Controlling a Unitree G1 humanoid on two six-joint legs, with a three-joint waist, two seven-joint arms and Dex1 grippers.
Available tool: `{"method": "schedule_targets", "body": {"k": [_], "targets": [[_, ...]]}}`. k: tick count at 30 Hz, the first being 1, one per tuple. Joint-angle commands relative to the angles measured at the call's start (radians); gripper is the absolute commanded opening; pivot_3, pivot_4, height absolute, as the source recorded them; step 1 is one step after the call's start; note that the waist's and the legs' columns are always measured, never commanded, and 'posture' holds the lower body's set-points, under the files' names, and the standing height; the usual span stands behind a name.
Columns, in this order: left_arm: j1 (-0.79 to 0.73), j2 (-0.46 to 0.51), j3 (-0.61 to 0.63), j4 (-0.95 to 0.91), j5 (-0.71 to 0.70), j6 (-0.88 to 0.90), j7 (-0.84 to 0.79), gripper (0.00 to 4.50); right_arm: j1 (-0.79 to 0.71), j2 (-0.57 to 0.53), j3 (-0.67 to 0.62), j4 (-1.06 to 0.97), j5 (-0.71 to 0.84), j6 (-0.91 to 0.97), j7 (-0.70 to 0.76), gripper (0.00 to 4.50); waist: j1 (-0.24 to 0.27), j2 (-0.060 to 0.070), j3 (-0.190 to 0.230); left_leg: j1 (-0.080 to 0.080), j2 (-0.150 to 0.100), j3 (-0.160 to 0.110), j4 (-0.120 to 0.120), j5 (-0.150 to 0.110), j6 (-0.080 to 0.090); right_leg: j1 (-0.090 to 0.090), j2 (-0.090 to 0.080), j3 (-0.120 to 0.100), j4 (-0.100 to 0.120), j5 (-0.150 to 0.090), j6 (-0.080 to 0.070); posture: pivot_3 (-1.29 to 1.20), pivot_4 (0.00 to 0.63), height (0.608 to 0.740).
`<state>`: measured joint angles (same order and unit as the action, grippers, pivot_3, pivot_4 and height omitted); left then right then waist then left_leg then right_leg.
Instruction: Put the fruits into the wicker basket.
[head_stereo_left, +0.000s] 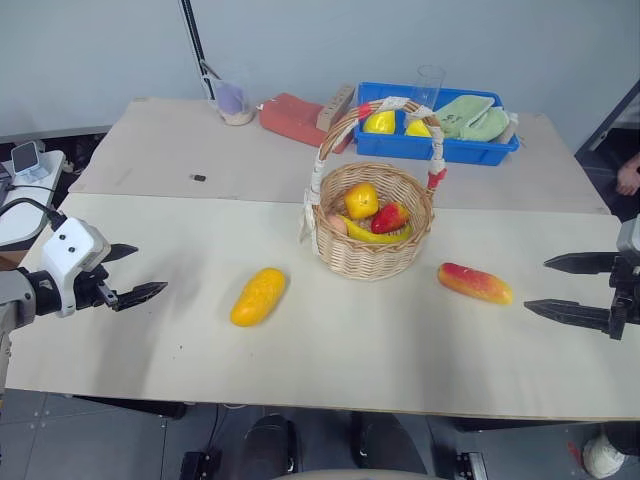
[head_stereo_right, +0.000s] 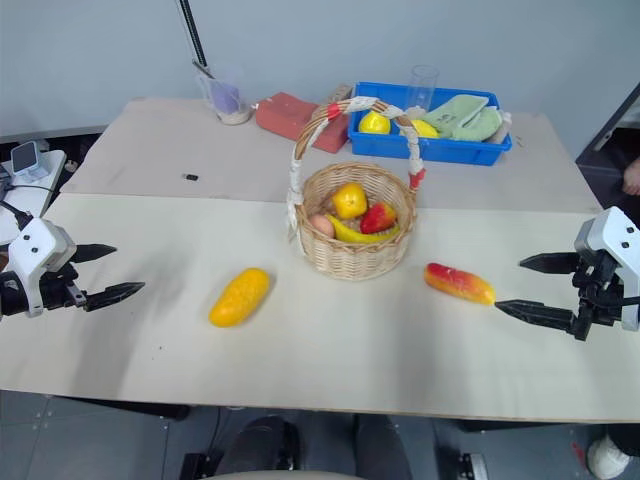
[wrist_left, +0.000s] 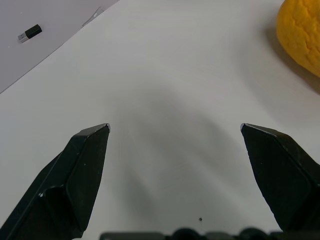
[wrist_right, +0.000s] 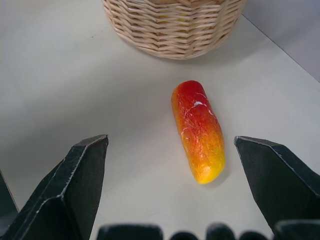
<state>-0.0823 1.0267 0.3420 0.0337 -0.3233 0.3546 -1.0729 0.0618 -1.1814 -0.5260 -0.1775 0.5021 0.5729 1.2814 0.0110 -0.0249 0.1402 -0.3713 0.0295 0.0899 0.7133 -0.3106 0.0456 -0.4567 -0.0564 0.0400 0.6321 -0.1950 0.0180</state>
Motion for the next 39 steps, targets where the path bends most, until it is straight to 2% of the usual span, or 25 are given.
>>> {"method": "schedule_targets", "body": {"k": [1,14,25,29,33,39], "targets": [[-0.021,0.006,0.013,-0.03,-0.021,0.015,0.001,4.5,-0.001,-0.015,-0.048,-0.011,-0.002,-0.009,0.003,4.46,0.0,0.0,0.0,0.0,0.0,0.0,0.0,0.0,0.0,0.0,0.0,0.0,0.0,0.0,0.0,0.0,0.15,0.682],[-0.035,0.0,0.018,-0.028,-0.037,-0.007,-0.01,4.5,-0.008,-0.002,-0.039,-0.014,0.0,-0.007,-0.007,4.46,0.0,0.0,0.0,0.0,0.0,0.0,0.0,0.0,0.0,0.0,0.0,0.0,0.0,0.0,0.0,0.0,0.15,0.682],[-0.062,-0.012,0.019,-0.037,-0.078,0.055,-0.001,4.5,-0.009,0.005,-0.029,-0.014,-0.006,-0.022,-0.013,4.46,0.0,0.0,0.0,0.0,0.0,0.0,0.0,0.0,0.0,0.0,0.0,0.0,0.0,0.0,0.0,0.0,0.15,0.682],[-0.065,-0.062,0.017,-0.149,-0.156,0.17,0.05,4.5,-0.031,0.009,-0.016,-0.052,0.015,-0.01,-0.019,4.46,0.001,0.0,0.0,0.0,0.0,0.0,0.0,0.0,0.0,0.0,0.0,0.0,0.0,0.0,0.0,0.0,0.15,0.682],[-0.062,-0.184,-0.009,-0.342,-0.286,0.34,0.177,4.5,-0.103,0.025,0.011,-0.159,0.112,0.071,-0.054,4.46,-0.001,0.0,0.0,0.0,0.0,-0.001,0.001,0.0,0.0,0.0,0.0,0.0,0.001,0.0,0.0,0.0,0.15,0.682],[-0.018,-0.335,-0.133,-0.544,-0.277,0.467,0.393,4.5,-0.214,0.035,0.067,-0.32,0.284,0.193,-0.115,4.46,-0.002,0.0,0.0,0.0,0.0,-0.003,0.0,0.0,0.0,0.001,0.0,0.001,0.002,0.0,0.0,0.0,0.15,0.682]]}}
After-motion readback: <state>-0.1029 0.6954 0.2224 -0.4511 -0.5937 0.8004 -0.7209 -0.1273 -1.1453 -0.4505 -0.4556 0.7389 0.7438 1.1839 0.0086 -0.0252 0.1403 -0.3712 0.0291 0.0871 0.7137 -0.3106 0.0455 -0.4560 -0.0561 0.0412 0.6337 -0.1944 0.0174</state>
